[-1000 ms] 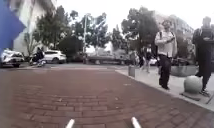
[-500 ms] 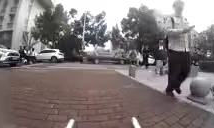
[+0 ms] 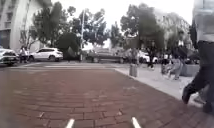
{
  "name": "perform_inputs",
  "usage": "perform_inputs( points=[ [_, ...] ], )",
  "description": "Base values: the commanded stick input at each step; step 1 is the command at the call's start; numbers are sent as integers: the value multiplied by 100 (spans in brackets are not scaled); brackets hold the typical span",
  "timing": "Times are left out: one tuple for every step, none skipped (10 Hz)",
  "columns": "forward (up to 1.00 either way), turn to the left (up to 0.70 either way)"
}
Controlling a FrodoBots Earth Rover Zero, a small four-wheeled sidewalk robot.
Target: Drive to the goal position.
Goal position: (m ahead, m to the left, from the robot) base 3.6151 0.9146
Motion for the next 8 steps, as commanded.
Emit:
perform_inputs(
  points=[
    [58,0],
    [58,0],
    [58,0],
    [58,0],
    [58,0],
    [58,0],
    [58,0],
    [58,0]
  ],
)
